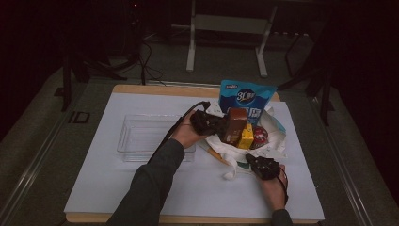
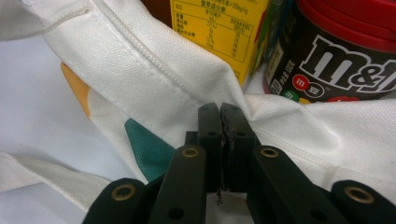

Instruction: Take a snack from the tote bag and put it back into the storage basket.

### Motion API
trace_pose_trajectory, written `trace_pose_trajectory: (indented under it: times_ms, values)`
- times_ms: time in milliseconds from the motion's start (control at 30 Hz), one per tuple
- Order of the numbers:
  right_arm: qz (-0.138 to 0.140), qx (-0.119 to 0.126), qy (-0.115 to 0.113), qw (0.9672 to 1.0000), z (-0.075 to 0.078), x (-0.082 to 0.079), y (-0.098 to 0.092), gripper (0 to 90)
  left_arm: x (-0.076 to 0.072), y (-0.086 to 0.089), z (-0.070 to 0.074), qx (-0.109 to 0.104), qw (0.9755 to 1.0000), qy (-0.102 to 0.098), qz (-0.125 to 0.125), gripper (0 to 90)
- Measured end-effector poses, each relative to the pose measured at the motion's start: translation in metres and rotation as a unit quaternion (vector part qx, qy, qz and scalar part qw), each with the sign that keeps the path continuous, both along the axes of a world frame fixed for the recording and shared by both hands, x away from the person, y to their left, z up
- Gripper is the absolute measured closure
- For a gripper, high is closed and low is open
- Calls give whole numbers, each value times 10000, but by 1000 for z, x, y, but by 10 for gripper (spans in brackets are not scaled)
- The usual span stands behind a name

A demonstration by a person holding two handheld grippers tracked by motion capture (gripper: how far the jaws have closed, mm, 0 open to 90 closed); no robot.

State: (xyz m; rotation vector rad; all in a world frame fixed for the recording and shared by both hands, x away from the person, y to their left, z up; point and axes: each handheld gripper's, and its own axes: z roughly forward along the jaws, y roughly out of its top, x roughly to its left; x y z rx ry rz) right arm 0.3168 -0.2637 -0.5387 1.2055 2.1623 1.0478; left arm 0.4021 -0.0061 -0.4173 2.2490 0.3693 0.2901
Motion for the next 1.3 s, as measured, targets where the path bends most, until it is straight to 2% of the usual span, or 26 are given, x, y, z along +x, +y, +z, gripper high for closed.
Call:
trace_pose_trajectory:
  times_ms: [100,167,333,367,433,500,633,767,900,967,1100,1167,1300]
  values:
    - [0,0,-3,10000,0,0,0,874,2,1,0,58,10000,66,-27,751]
    - [2,-9,-15,10000,0,0,0,874,3,4,0,-3,9999,116,-3,652]
    - [-2,-7,-15,10000,0,0,0,874,5,6,5,-111,9999,96,27,516]
    - [-3,-7,-17,10000,0,0,0,874,6,6,6,-161,9998,116,67,461]
    - [-10,-13,-19,10000,0,0,0,870,8,6,8,-252,9995,163,-3,440]
    - [-13,-20,-23,10000,0,-1,1,867,10,5,11,-373,9990,241,-20,369]
    - [-9,-31,-29,10000,0,-1,1,866,17,3,15,-443,9987,256,-25,293]
    - [-10,-30,-27,10000,0,-1,1,866,24,1,17,-618,9975,343,-59,265]
    - [-4,-36,-32,10000,0,-1,1,863,30,-2,15,-611,9970,439,-172,235]
    - [-3,-27,-26,10000,0,-1,1,863,32,-4,14,-686,9962,490,-214,218]
    - [-3,-29,-27,10000,0,-1,1,863,36,-8,13,-687,9961,483,-254,212]
    - [-2,-25,-25,10000,0,-1,1,863,39,-8,12,-886,9938,609,-299,205]
    - [1,-15,-20,10000,0,-1,0,863,44,-11,9,-905,9932,668,-312,210]
